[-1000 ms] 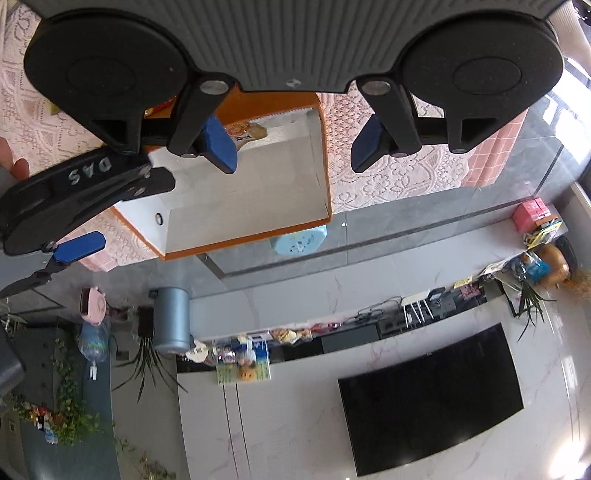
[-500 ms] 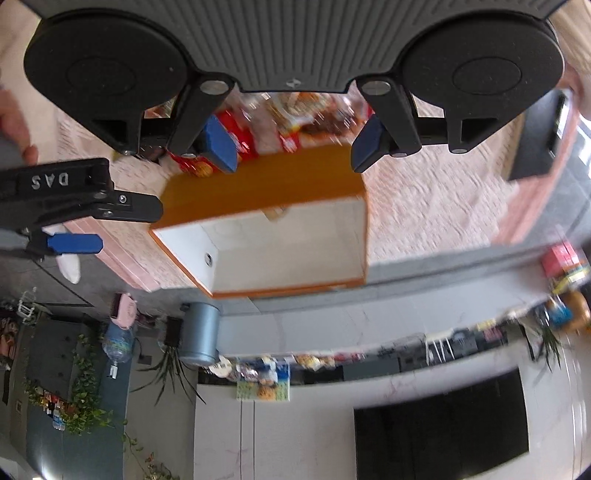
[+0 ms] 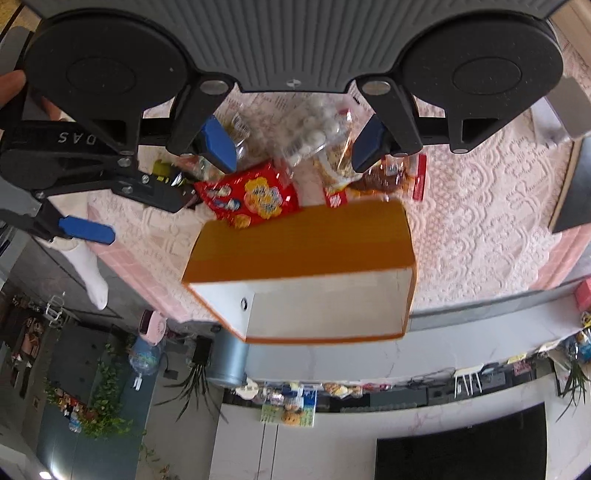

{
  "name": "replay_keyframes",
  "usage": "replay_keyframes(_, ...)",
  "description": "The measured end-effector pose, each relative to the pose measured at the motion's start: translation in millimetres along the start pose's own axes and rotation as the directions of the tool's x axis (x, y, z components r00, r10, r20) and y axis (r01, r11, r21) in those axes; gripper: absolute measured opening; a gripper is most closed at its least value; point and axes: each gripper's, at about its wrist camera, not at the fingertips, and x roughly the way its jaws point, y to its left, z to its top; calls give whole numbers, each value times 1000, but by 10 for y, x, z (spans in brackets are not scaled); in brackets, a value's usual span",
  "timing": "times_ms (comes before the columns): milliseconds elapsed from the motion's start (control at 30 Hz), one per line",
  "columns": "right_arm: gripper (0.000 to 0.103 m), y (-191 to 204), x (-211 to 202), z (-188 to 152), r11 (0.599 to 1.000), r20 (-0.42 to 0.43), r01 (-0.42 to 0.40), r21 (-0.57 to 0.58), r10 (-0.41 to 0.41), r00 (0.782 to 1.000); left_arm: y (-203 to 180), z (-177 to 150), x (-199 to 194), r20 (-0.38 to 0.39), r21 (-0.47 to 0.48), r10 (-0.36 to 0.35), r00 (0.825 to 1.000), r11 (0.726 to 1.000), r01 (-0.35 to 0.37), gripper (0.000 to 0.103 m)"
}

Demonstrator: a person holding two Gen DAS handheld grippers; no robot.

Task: Organize snacks
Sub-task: 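Withdraw both grippers from the box back toward the snack pile, then grasp clear tube of white eggs with left gripper while right grasps clear green-snack bag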

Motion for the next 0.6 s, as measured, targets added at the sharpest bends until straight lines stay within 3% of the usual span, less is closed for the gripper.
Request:
replay_keyframes(467,98,17,358,-299,999,-62,27,-38,-30,998,189,-195,360,-52,-11,19,998,1000,-20,84)
replay_keyframes(600,93,6,427,-346,999,-70,8,-44,-11,997,181,-226,462,-58,15,39,998,999,-38,84)
